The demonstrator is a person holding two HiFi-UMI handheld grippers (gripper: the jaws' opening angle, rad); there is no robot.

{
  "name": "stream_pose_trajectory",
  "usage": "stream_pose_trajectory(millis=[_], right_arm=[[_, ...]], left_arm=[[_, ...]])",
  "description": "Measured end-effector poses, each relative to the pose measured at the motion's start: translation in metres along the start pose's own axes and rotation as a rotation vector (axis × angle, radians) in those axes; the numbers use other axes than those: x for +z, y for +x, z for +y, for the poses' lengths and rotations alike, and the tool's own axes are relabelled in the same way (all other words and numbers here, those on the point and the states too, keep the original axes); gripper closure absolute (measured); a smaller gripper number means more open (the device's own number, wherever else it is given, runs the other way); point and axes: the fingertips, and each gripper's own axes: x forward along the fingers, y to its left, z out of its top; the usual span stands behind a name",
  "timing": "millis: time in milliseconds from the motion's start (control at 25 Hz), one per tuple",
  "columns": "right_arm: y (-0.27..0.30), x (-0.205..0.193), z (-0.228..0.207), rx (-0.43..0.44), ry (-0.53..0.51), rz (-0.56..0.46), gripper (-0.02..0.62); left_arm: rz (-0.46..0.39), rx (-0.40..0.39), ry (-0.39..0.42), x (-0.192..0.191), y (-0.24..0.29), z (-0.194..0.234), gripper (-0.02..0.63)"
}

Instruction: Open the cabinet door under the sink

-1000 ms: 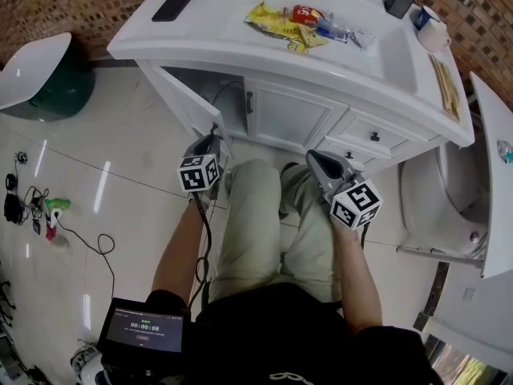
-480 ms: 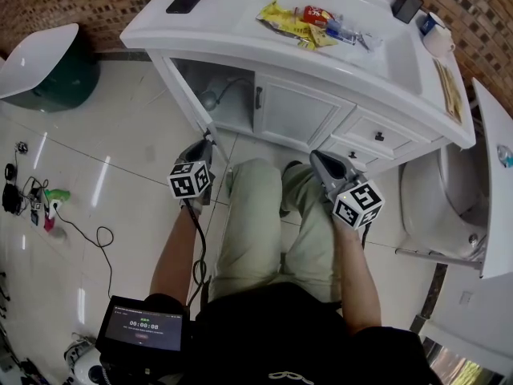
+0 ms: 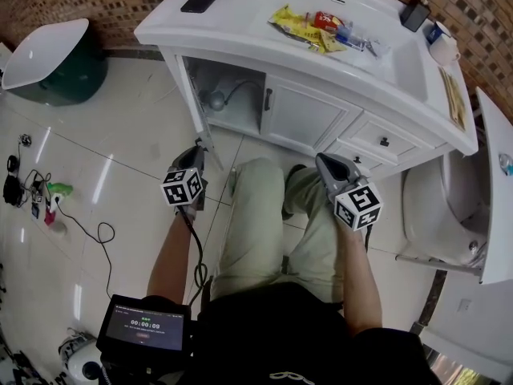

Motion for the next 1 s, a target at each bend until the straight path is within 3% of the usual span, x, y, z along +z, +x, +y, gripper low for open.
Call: stream_pose_trajectory(millis=[760, 1000], right_arm=[[-0.016, -0.002, -0.023, -0.038, 0.04, -0.043, 0.603], [-0.014, -0.002, -0.021, -0.039, 0.029, -0.031, 0.603]], left_arm=[[-0.085, 0.187, -0.108, 0.011, -0.04, 0.11, 0.566], [-0.059, 0.199, -0.066, 0.016, -0.042, 0.134, 0.571]])
